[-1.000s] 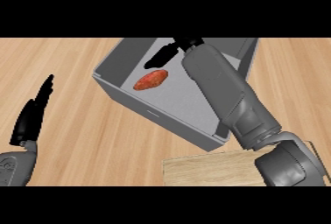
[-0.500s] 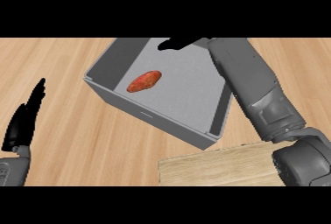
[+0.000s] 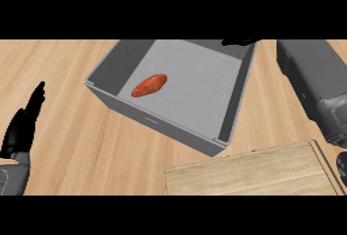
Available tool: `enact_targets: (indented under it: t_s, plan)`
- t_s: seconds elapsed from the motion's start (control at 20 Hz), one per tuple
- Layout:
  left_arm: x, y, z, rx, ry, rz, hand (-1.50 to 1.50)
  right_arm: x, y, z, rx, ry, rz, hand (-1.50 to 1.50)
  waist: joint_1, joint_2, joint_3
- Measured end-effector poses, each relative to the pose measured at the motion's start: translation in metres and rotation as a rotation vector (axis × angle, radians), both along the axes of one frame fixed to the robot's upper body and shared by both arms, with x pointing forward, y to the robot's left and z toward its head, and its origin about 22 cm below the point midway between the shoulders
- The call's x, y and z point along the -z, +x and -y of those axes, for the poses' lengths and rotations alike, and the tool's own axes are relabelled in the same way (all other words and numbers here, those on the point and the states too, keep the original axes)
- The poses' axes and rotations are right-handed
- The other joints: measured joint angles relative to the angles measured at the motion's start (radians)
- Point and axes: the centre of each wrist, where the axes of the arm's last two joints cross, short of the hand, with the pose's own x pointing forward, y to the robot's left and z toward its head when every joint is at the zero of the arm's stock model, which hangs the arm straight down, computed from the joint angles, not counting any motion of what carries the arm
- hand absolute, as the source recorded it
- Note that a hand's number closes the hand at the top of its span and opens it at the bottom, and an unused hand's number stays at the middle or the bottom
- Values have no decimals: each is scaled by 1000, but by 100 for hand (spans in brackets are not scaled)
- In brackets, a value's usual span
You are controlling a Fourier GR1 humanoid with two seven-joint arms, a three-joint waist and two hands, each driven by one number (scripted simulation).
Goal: Pick the sweet potato from the tray and place it in the cardboard box
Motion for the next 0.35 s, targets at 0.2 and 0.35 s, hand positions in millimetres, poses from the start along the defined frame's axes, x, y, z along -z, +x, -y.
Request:
enact_targets:
  t_s: [0.2,0.35]
  plan:
    - [3,-2,-2,-2,3,0,0,-4,-6,51,9,-17,5,-150,2,1,0]
    - [3,-1,4,1,4,2,0,-1,-13,80,-3,-49,0,-150,5,2,1]
